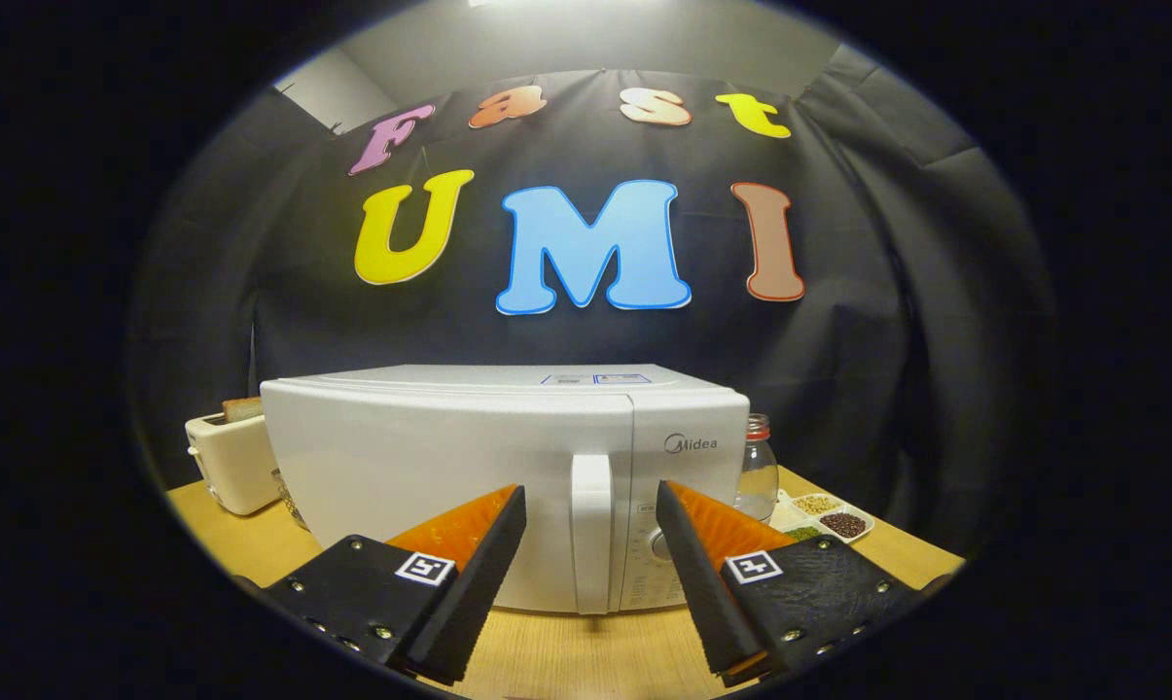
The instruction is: Open the microwave, put the food inside, and close the microwave door.
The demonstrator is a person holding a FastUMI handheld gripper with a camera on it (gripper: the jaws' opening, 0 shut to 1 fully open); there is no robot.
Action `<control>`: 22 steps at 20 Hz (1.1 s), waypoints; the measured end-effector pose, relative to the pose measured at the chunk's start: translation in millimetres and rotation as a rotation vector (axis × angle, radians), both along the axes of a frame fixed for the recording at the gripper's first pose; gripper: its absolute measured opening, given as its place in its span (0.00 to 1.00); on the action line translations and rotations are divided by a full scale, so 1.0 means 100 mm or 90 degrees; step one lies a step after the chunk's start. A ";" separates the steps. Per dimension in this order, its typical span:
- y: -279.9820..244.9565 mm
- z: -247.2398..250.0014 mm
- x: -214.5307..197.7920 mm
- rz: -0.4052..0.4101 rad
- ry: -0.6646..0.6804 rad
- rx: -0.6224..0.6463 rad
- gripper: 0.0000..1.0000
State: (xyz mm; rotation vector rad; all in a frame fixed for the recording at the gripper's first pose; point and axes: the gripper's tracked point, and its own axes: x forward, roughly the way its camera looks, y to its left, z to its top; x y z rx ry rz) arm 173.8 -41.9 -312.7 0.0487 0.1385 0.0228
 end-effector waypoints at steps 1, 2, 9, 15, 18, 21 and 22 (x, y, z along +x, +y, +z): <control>-0.03 -0.05 0.03 -0.008 0.004 -0.004 0.82; 0.00 -0.10 0.07 -0.006 0.006 -0.001 0.78; 0.03 -0.30 0.19 -0.006 0.039 -0.018 0.27; 0.02 -0.32 0.17 0.001 0.056 -0.005 0.09; 0.04 -0.31 0.15 0.025 0.060 0.016 0.09; 0.09 -0.29 -0.07 0.038 0.055 -0.011 0.09; 0.10 -0.27 -0.18 0.047 0.050 -0.027 0.09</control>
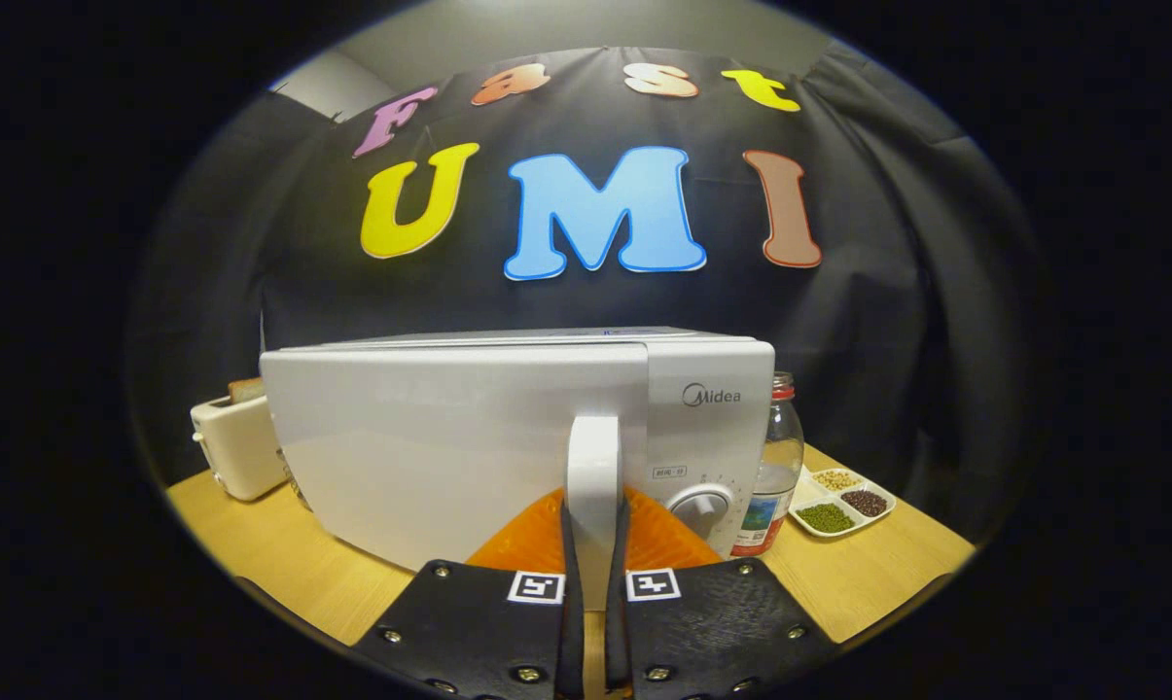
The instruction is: Open the microwave, put the food inside, and close the microwave door.
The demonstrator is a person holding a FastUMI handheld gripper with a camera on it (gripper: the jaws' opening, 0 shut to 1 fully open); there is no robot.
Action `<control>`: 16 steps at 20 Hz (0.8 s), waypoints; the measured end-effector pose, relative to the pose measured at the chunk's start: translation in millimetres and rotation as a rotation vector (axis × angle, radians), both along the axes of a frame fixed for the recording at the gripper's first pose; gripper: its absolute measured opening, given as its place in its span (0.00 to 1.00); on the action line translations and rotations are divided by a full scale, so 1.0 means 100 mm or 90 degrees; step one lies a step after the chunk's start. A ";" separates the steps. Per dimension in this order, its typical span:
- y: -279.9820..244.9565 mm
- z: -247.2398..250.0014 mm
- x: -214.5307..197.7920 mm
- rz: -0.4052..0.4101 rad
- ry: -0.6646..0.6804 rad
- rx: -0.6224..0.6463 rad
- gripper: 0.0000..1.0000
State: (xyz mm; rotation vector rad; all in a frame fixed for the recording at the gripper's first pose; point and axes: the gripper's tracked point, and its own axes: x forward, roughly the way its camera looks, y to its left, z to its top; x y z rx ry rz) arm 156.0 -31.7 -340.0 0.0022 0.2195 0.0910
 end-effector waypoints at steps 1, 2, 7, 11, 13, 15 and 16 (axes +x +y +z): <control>0.04 0.01 -0.13 0.010 0.005 0.006 0.09; 0.07 0.01 -0.27 0.020 0.012 0.017 0.09; 0.37 0.09 -0.91 0.085 0.023 0.025 0.09; 0.71 0.14 -1.36 0.130 0.028 0.048 0.09; 0.93 0.19 -1.59 0.159 0.029 0.052 0.08; 1.16 0.22 -1.80 0.180 0.029 0.066 0.08; 1.30 0.23 -1.89 0.191 0.027 0.072 0.08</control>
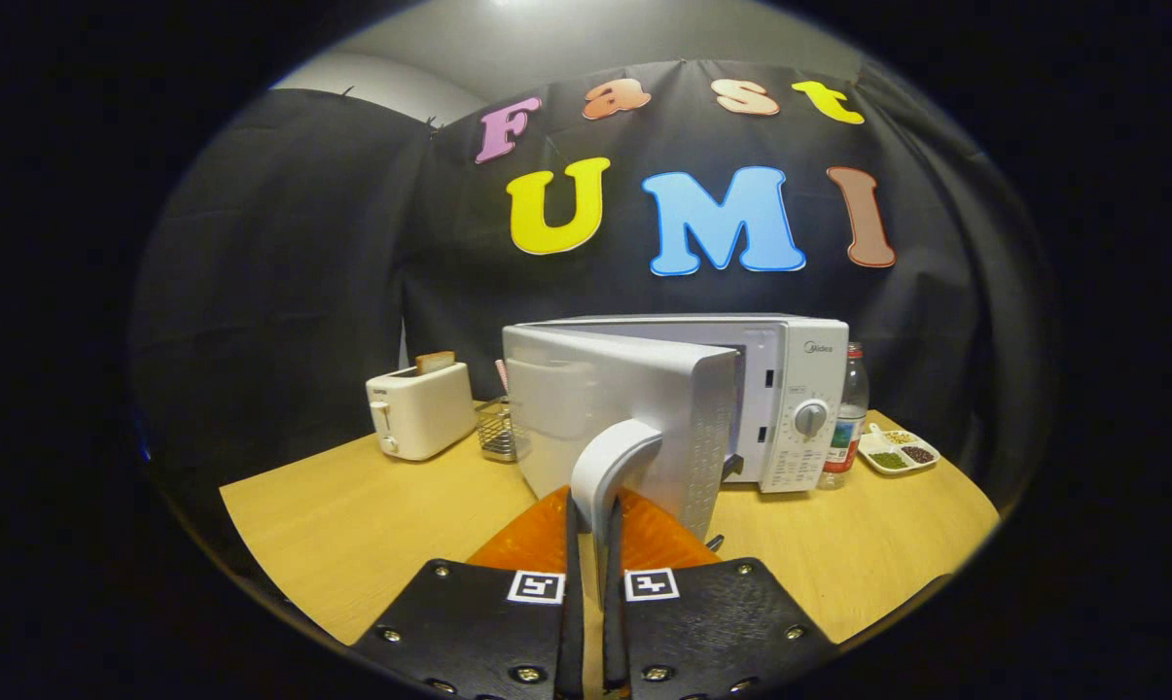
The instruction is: Open the microwave, put the food inside, and close the microwave door.
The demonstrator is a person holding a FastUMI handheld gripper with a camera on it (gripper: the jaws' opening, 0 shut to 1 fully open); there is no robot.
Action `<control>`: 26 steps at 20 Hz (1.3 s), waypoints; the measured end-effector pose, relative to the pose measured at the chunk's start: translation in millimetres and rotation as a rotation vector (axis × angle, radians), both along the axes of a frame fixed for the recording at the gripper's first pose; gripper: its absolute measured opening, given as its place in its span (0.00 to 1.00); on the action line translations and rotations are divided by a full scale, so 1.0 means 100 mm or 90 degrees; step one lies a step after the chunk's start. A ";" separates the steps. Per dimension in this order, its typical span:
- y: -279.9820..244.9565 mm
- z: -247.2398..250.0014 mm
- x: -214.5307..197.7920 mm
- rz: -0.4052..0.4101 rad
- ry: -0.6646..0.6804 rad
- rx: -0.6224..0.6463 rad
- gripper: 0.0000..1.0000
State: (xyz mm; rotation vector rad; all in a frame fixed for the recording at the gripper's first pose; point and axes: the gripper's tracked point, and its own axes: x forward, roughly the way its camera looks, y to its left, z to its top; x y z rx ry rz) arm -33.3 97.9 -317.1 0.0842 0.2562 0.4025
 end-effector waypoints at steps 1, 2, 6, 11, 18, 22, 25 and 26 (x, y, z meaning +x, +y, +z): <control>0.14 0.03 -0.09 0.012 -0.002 0.001 0.08; 0.30 0.03 -0.17 0.022 -0.003 0.007 0.08; 0.72 0.09 -0.40 -0.020 -0.046 -0.021 0.08; 1.21 0.11 -0.51 -0.119 -0.068 -0.032 0.07; 1.80 0.12 -0.54 -0.233 -0.083 -0.056 0.08; 1.91 0.12 -0.71 -0.179 -0.057 -0.052 0.23; 2.02 0.24 -1.02 -0.092 -0.070 -0.033 0.86; 2.02 0.21 -1.10 -0.064 -0.073 -0.046 0.90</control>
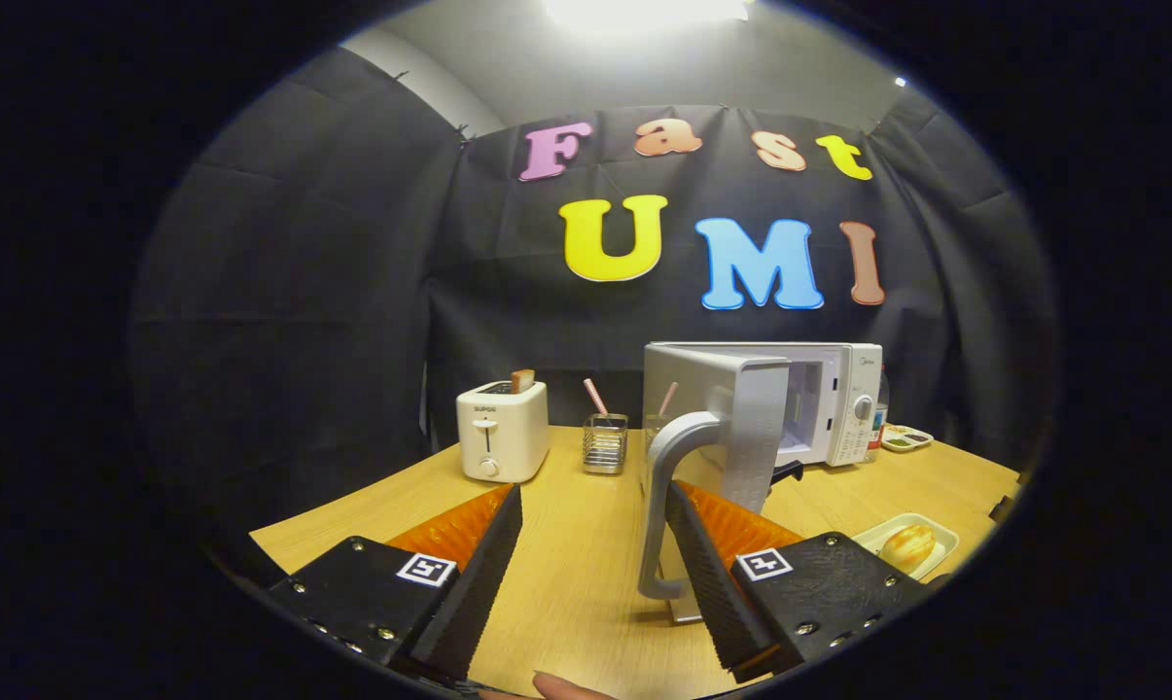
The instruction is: Open the microwave, put the food inside, and close the microwave door.
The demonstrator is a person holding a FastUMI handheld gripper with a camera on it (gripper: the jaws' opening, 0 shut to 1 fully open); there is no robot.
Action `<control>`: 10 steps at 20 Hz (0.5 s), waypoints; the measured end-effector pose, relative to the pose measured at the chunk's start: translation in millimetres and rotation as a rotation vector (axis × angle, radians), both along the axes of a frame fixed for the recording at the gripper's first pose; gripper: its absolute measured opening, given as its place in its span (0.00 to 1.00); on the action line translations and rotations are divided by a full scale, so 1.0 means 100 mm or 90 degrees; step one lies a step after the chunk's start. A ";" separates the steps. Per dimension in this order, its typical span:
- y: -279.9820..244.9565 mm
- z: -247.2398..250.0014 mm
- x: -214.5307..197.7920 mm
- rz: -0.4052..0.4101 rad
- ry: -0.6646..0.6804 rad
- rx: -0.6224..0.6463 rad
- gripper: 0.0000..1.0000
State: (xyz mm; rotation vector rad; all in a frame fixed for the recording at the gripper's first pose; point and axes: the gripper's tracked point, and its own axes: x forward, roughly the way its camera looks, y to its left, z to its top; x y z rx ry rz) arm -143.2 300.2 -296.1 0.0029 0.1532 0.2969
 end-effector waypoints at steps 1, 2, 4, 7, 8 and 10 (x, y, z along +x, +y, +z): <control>-0.01 -0.02 -0.08 0.031 -0.001 -0.016 0.91; -0.03 -0.03 -0.15 0.058 -0.003 -0.029 0.92; -0.17 -0.02 -0.25 0.092 -0.014 -0.047 0.95; -0.32 0.02 -0.33 0.138 -0.024 -0.028 0.95; -0.37 0.00 -0.35 0.150 -0.019 -0.019 0.95; -0.55 -0.01 -0.39 0.163 -0.014 -0.002 0.95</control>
